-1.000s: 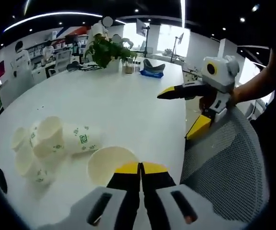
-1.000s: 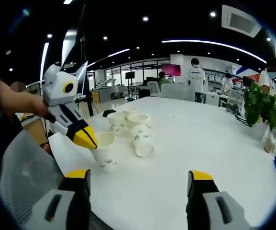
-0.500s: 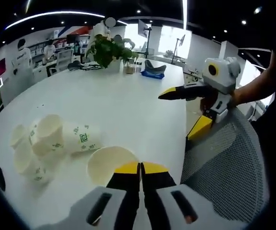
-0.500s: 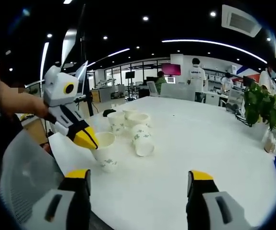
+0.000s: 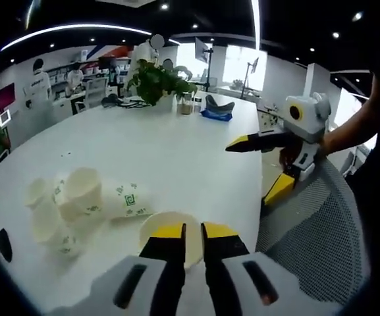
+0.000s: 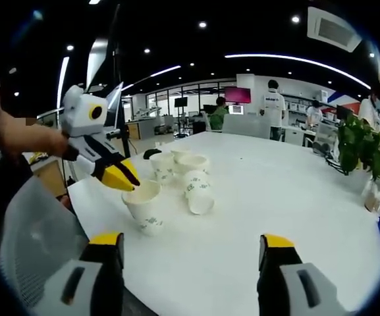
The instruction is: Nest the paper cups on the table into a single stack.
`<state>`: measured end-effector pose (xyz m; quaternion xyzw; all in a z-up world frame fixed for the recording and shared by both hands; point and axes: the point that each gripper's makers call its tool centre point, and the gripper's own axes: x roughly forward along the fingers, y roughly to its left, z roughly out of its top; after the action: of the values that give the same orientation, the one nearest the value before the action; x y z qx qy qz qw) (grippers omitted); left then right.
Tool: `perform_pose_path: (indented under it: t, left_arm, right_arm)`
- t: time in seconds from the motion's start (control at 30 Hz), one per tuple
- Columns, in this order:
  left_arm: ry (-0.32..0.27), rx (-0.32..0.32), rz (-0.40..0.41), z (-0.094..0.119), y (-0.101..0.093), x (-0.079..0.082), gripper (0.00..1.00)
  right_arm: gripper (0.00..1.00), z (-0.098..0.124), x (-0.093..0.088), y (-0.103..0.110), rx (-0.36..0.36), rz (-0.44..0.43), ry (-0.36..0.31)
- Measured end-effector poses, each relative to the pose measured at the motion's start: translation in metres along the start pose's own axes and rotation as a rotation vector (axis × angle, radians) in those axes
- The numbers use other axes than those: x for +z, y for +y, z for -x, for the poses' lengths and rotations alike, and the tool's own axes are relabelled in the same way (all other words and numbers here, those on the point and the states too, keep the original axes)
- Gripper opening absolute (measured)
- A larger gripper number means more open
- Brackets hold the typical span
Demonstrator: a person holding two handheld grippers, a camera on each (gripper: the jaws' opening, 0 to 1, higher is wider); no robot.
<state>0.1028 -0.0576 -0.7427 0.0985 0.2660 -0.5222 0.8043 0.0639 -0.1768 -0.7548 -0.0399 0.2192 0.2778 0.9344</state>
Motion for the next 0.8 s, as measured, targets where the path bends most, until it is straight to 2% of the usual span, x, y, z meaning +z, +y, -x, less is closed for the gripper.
perform_pose_path:
  t: [0.17,0.3,0.5,0.57,0.8]
  left_arm:
    - [-0.007,0.029,0.000,0.007,0.009,0.001,0.16]
    - [-0.015,0.057,0.007,0.015,0.028,-0.001,0.21]
    - [-0.008,0.094,0.002,0.022,0.045,-0.003,0.27]
    - [-0.013,0.110,0.006,0.028,0.059,-0.004,0.30]
    - [-0.005,0.146,0.019,0.031,0.076,-0.007,0.34]
  right_arm:
    - [0.86,0.000,0.000,0.002,0.007,0.006,0.002]
    - [0.87,-0.001,-0.002,0.001,0.011,0.006,0.004]
    - [0.88,-0.001,-0.002,0.003,0.022,0.004,0.004]
    - [0.89,-0.001,-0.002,0.003,0.024,0.003,0.005]
    - [0.90,-0.002,-0.004,0.001,0.026,0.000,0.004]
